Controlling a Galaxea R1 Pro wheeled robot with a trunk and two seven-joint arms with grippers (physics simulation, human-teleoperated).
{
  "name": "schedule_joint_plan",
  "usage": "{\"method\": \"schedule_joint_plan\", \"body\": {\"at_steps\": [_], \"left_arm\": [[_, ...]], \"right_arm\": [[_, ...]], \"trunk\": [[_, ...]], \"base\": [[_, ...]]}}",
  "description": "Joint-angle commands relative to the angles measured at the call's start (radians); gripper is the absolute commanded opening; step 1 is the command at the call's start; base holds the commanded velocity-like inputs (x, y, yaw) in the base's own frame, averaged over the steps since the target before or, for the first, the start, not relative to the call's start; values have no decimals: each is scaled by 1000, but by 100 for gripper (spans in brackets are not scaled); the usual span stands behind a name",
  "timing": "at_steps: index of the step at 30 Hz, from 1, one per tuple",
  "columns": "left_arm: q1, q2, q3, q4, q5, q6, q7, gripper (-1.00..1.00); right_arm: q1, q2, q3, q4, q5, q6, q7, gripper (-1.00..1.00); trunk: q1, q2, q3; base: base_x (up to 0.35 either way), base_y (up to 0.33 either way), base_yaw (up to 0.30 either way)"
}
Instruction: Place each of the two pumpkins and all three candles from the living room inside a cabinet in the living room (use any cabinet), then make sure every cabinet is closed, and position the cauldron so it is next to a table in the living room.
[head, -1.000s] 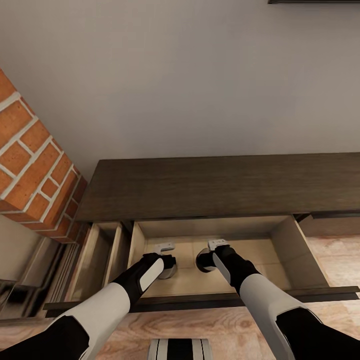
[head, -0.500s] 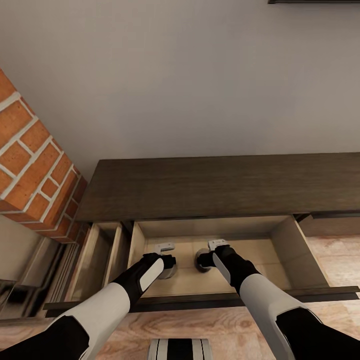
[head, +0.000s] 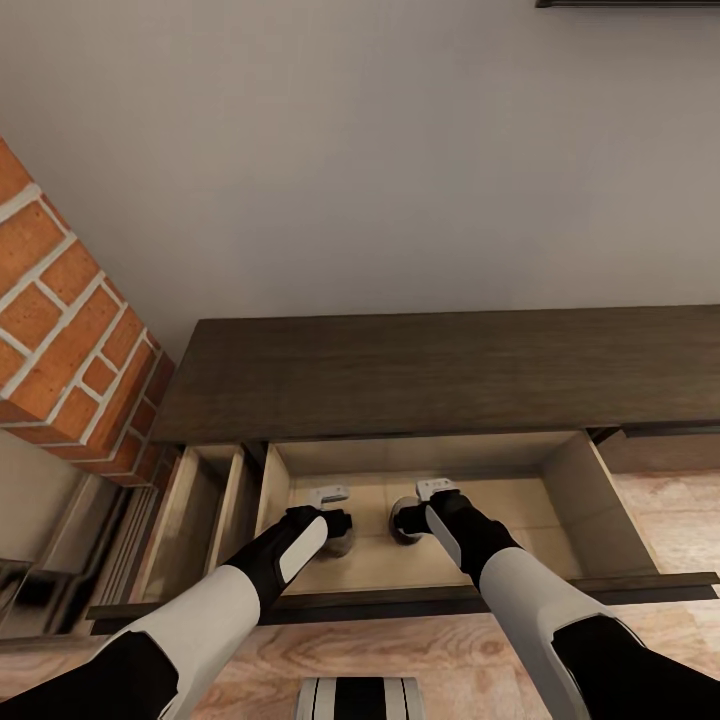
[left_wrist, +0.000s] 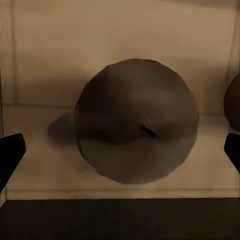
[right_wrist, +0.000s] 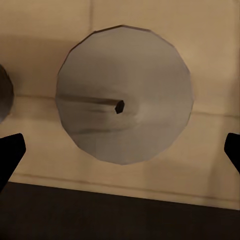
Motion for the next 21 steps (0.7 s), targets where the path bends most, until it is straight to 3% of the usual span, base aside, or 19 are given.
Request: {"method": "schedule_joint_plan", "body": {"at_steps": [1, 21], "left_arm": [[-1, 1, -7, -2, 9, 2, 9, 100], [-1, 2, -7, -3, 12, 2, 8, 100]], "right_arm": [[0, -1, 8, -1, -10, 5, -6, 100], [0, -1, 8, -1, -10, 5, -7, 100]], "trunk": [[0, 0, -1], [0, 0, -1]], "base": [[0, 0, 0], [-8, 1, 0]]}}
